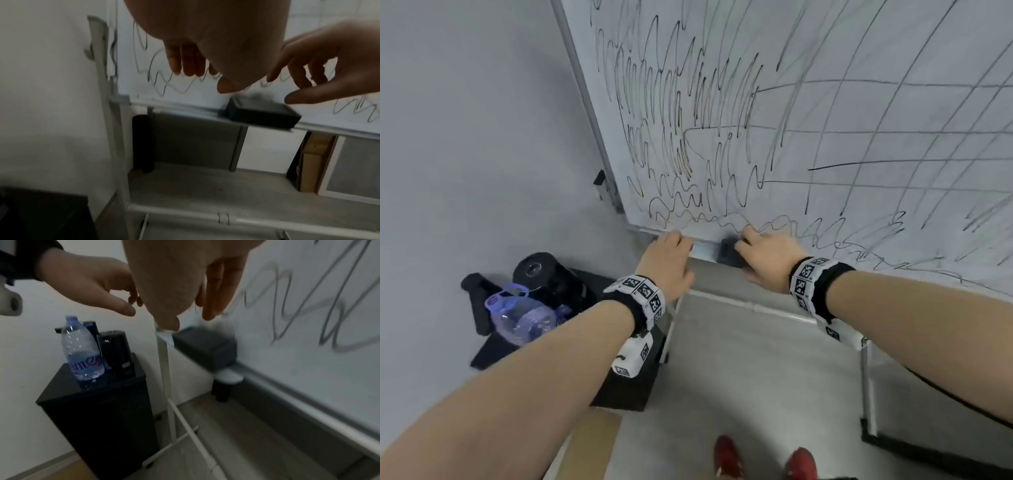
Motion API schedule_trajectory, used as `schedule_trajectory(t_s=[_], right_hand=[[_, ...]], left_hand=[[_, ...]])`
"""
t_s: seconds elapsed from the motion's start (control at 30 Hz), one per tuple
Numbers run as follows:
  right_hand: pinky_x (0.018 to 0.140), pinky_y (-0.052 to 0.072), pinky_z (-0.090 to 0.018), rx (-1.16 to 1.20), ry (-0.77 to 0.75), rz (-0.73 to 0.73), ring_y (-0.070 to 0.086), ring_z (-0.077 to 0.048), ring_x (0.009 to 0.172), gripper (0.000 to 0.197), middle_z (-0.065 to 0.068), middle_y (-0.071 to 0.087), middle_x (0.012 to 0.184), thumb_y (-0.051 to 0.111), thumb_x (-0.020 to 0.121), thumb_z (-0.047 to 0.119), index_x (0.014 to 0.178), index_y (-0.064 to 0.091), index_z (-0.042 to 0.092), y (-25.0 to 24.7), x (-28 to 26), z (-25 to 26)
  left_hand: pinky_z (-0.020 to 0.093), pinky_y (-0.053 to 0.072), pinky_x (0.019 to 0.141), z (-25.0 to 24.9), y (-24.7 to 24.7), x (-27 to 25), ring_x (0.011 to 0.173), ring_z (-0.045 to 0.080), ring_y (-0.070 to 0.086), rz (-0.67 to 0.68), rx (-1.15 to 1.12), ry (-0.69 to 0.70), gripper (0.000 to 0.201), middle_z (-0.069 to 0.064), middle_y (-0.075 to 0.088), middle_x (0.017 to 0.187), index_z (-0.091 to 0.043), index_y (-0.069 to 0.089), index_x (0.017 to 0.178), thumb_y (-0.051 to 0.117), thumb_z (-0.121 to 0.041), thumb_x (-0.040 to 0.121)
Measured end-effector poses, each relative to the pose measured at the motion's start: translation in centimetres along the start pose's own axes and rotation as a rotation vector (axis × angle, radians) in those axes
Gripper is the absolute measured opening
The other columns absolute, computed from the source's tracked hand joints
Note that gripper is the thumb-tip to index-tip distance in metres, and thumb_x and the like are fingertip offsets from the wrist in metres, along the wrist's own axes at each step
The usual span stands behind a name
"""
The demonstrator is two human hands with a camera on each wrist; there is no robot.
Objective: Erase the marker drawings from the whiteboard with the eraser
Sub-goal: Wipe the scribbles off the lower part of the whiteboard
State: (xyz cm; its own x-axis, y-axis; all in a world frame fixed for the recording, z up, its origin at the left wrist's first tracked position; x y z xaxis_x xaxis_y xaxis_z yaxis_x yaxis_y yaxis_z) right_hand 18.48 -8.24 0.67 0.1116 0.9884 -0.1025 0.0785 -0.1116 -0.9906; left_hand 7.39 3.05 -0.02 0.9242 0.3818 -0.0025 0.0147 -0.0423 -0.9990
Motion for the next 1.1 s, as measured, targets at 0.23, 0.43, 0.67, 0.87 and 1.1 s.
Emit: schedule_trajectory(t_s=[0.23,0.43,0.67,0.87,1.1], right_hand=[[0.053,0.038,-0.034,0.040,0.169,0.055,0.057,-0.033,0.086,0.030,-0.014,0.040,0.128,0.052,0.091,0.026,0.116,0.045,0.011,3.6,1.3,-1.1],[0.053,0.037,-0.034,0.031,0.137,0.076,0.055,-0.032,0.080,0.029,-0.016,0.045,0.121,0.050,0.090,0.021,0.117,0.047,0.013,2.9,1.7,-1.0],[0.053,0.031,-0.032,-0.040,-0.037,-0.045,0.057,-0.032,0.088,0.039,-0.017,0.051,0.116,0.060,0.084,0.032,0.117,0.052,0.014,-4.1,2.8,0.6],[0.057,0.029,-0.032,-0.130,-0.101,-0.285,0.052,-0.030,0.079,0.033,-0.011,0.048,0.096,0.062,0.078,0.027,0.108,0.053,0.015,-14.6,5.0,1.3],[0.062,0.037,-0.035,-0.132,-0.062,-0.288,0.050,-0.030,0.085,0.035,-0.012,0.044,0.105,0.055,0.086,0.029,0.116,0.048,0.015,-17.8,5.2,1.0]], left_hand=[[0.041,0.050,0.085,0.8,5.2,0.5,0.103,0.027,0.050,0.152,-0.109,-0.086,0.045,0.008,0.047,0.115,-0.010,0.044,0.119,0.059,-0.023,0.079],[0.042,0.051,0.082,1.3,4.2,1.7,0.104,0.028,0.052,0.186,-0.150,-0.131,0.045,0.007,0.047,0.121,-0.012,0.043,0.123,0.057,-0.024,0.082],[0.035,0.048,0.074,4.8,-1.9,2.6,0.088,0.022,0.053,0.106,-0.068,-0.204,0.030,0.004,0.055,0.110,-0.014,0.049,0.113,0.052,-0.027,0.086],[0.039,0.052,0.079,8.1,-9.9,3.1,0.090,0.024,0.060,0.008,-0.009,-0.306,0.026,0.004,0.059,0.107,-0.016,0.048,0.110,0.049,-0.031,0.089],[0.037,0.052,0.075,8.6,-13.5,3.7,0.083,0.021,0.058,-0.067,-0.025,-0.294,0.023,0.002,0.059,0.102,-0.017,0.047,0.106,0.049,-0.032,0.088]])
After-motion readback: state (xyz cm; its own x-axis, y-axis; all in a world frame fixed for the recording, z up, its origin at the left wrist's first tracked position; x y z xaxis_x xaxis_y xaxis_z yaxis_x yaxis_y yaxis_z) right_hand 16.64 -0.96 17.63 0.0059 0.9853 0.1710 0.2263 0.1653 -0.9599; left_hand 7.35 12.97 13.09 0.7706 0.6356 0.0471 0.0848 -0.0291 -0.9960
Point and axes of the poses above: each hand's wrist, its own x-axis towards the middle knuckle, its own y-axis out of the palm, z = x × y, the point moved 8 cm from there along x, towards the middle knuckle
